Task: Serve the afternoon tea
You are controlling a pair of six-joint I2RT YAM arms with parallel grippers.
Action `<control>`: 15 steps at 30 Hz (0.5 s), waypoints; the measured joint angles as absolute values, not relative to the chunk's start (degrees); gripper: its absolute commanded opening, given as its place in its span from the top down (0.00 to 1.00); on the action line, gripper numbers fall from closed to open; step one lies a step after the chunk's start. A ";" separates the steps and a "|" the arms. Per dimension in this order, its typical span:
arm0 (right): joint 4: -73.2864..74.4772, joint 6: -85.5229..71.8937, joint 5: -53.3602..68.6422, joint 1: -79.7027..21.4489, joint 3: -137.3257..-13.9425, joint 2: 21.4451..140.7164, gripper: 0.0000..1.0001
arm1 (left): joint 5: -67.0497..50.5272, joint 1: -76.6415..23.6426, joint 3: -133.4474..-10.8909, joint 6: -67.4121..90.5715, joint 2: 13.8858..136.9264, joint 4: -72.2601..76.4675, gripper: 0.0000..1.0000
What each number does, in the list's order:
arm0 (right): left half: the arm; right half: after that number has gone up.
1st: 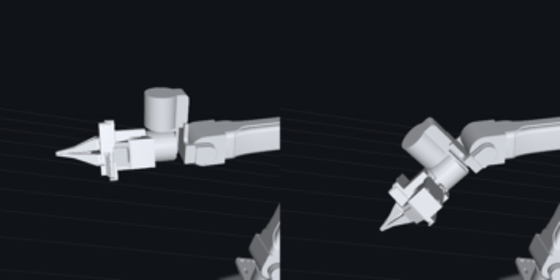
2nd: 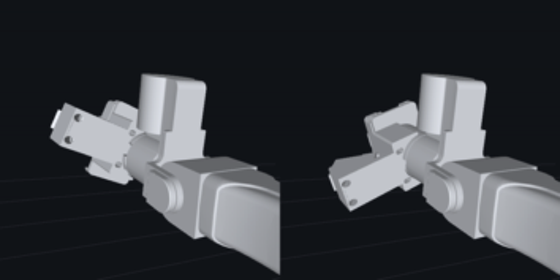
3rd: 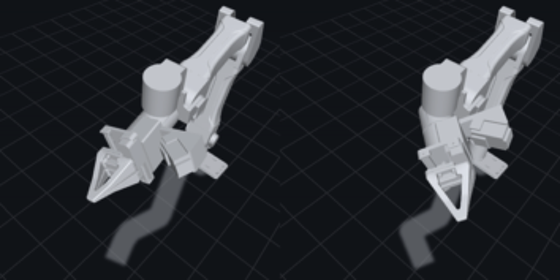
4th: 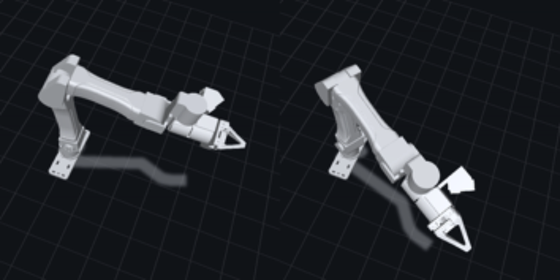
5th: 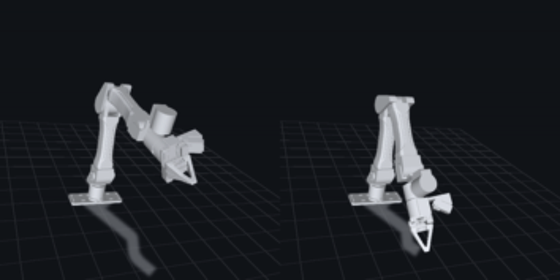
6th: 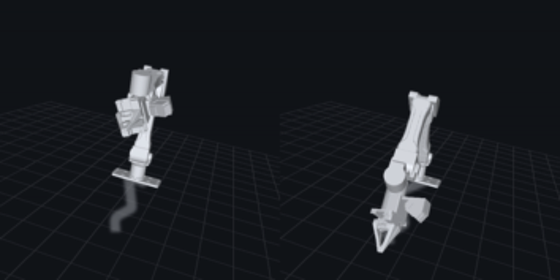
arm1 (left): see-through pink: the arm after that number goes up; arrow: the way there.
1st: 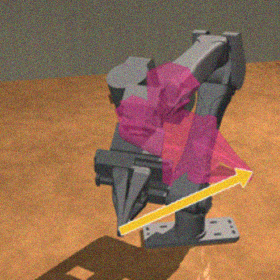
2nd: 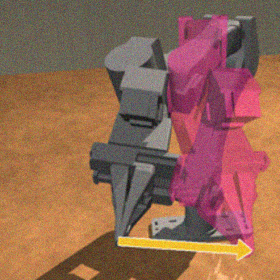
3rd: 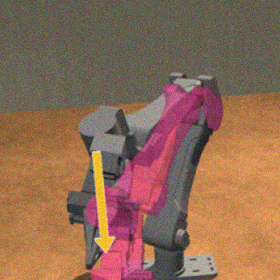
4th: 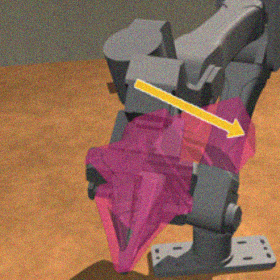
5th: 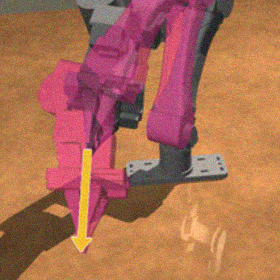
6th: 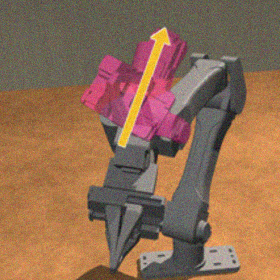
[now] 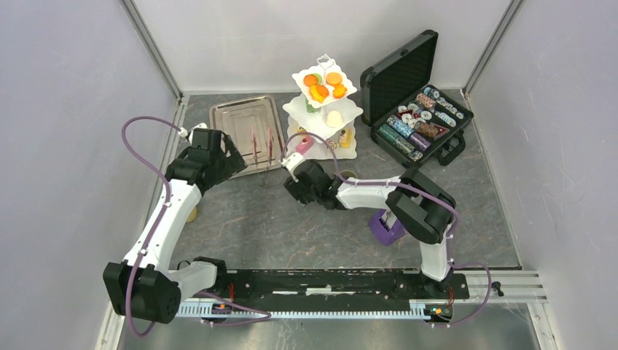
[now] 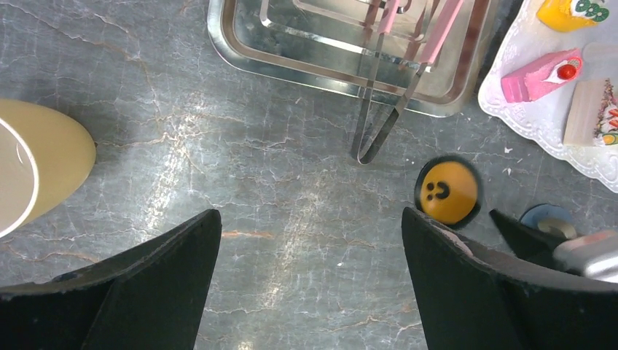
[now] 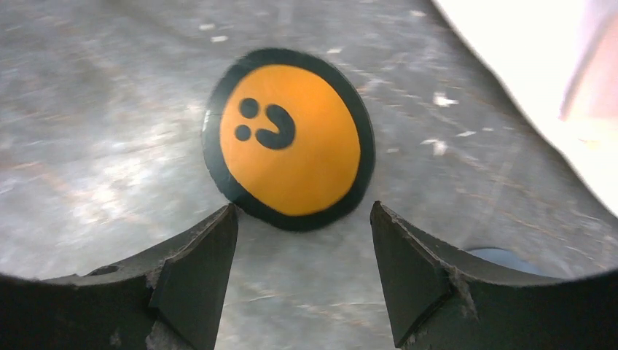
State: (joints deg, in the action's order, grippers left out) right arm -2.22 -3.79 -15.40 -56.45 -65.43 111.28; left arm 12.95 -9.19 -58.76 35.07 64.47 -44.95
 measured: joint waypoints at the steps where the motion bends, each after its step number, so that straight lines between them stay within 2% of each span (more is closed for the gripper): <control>1: -2.33 -3.79 -15.44 -54.96 -65.36 111.28 0.26 | 12.91 -9.19 -58.92 35.07 64.60 -44.95 0.02; 6: -2.81 -3.29 -15.59 -51.33 -65.32 111.28 0.23 | 11.79 -9.19 -59.99 35.07 64.82 -44.95 0.01; 15: -2.81 -2.11 -11.99 -52.14 -63.37 105.86 0.16 | 11.31 -8.99 -60.31 33.52 64.03 -46.52 0.00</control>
State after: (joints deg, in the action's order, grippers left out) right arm -2.81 -2.11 -11.99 -52.14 -63.37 105.86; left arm 11.31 -8.99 -60.31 33.52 64.03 -46.52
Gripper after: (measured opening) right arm 0.820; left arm 0.994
